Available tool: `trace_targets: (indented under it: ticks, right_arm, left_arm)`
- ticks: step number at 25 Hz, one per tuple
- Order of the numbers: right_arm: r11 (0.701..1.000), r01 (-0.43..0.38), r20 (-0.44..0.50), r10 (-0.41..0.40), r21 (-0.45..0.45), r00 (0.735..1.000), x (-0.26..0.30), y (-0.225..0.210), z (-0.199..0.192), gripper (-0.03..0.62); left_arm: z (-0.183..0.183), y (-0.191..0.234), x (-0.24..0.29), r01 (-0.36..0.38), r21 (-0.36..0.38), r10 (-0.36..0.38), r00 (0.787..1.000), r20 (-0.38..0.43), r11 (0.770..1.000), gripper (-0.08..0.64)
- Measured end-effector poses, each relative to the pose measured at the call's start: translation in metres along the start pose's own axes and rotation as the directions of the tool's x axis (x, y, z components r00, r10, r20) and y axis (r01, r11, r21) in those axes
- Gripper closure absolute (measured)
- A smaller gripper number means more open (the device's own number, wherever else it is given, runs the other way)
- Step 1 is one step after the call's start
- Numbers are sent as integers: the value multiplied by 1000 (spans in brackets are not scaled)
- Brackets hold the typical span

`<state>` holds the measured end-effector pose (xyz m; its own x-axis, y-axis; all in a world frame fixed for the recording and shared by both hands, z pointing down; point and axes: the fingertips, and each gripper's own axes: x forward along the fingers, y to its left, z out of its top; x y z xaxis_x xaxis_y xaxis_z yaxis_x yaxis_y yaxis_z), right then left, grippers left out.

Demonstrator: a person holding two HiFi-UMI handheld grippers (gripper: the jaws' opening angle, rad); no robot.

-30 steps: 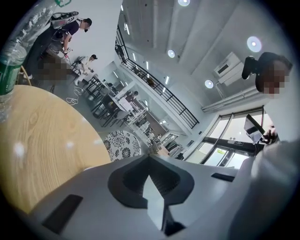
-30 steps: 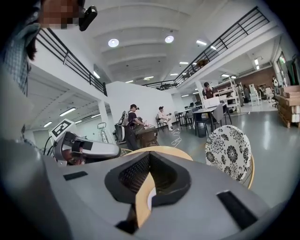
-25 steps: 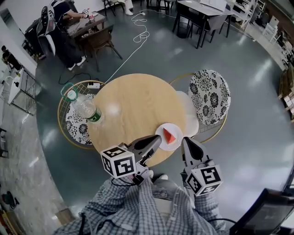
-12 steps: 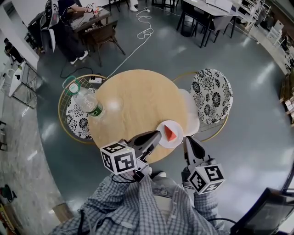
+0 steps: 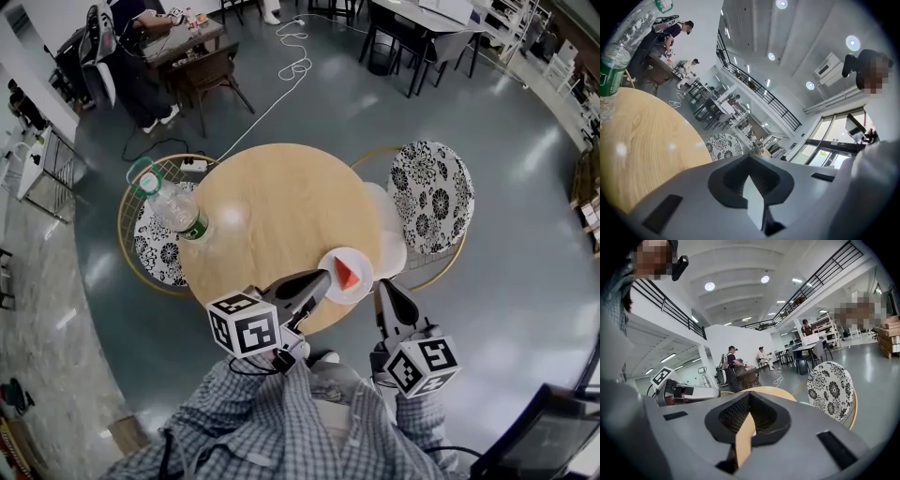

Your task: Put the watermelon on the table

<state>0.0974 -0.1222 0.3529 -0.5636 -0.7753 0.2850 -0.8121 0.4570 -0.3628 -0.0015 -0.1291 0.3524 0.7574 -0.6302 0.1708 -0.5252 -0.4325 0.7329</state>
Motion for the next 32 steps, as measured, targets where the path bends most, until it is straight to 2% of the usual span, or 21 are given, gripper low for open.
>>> trace_targets:
  ticks: [32]
  right_arm:
    - [1000,-16,-10,16,2,1000,7,4,-2,584]
  left_arm:
    - [0,8,1,-4,-14,4,1000,-2,1000,554]
